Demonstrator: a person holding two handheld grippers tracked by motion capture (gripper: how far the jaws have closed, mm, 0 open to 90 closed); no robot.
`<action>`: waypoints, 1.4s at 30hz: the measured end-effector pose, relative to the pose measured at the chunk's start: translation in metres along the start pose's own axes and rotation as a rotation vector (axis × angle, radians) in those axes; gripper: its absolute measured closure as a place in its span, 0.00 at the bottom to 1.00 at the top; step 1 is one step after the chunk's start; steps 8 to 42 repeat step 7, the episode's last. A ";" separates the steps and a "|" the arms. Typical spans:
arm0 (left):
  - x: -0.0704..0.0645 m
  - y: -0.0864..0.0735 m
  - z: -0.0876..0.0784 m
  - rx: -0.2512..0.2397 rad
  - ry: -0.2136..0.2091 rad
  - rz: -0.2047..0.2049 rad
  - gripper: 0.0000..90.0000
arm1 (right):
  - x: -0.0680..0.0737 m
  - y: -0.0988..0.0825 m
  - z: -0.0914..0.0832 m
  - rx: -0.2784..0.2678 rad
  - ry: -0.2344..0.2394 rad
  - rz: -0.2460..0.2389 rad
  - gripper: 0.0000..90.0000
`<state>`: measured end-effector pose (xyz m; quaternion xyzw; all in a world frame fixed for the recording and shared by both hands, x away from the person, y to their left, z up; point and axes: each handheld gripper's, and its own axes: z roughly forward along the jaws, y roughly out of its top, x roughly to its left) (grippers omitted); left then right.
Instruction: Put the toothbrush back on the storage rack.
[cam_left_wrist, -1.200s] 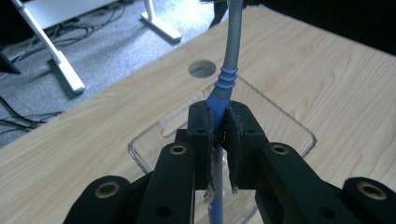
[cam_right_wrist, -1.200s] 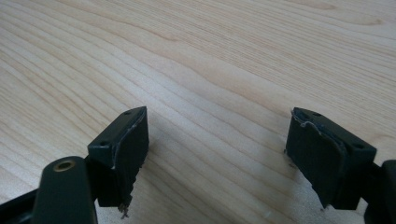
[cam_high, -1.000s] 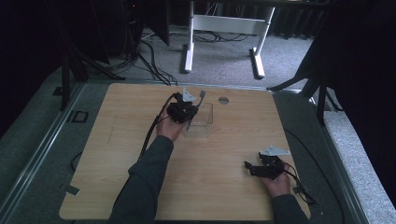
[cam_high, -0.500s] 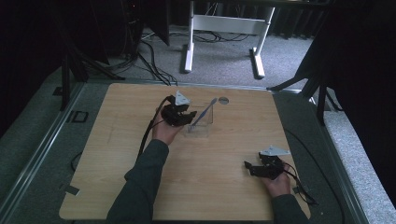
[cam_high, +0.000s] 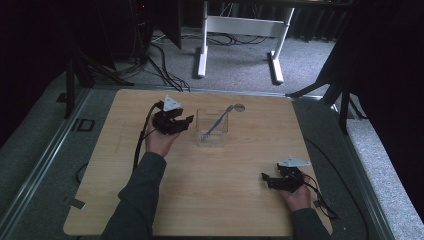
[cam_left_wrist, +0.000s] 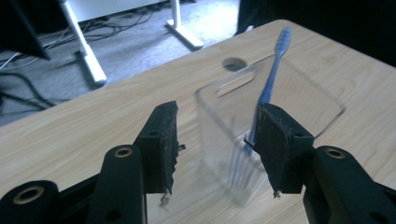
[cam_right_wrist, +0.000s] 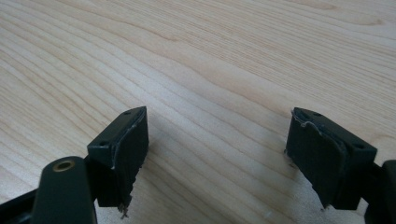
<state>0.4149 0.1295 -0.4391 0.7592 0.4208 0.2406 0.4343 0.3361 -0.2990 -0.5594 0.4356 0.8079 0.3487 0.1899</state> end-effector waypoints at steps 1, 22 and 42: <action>0.003 -0.003 -0.001 0.006 0.007 -0.010 0.55 | 0.000 0.000 0.000 0.000 0.000 0.000 0.23; 0.023 -0.031 0.003 0.088 0.060 -0.066 0.50 | 0.000 0.000 0.000 0.001 0.000 0.001 0.23; 0.023 -0.031 0.003 0.088 0.060 -0.066 0.50 | 0.000 0.000 0.000 0.001 0.000 0.001 0.23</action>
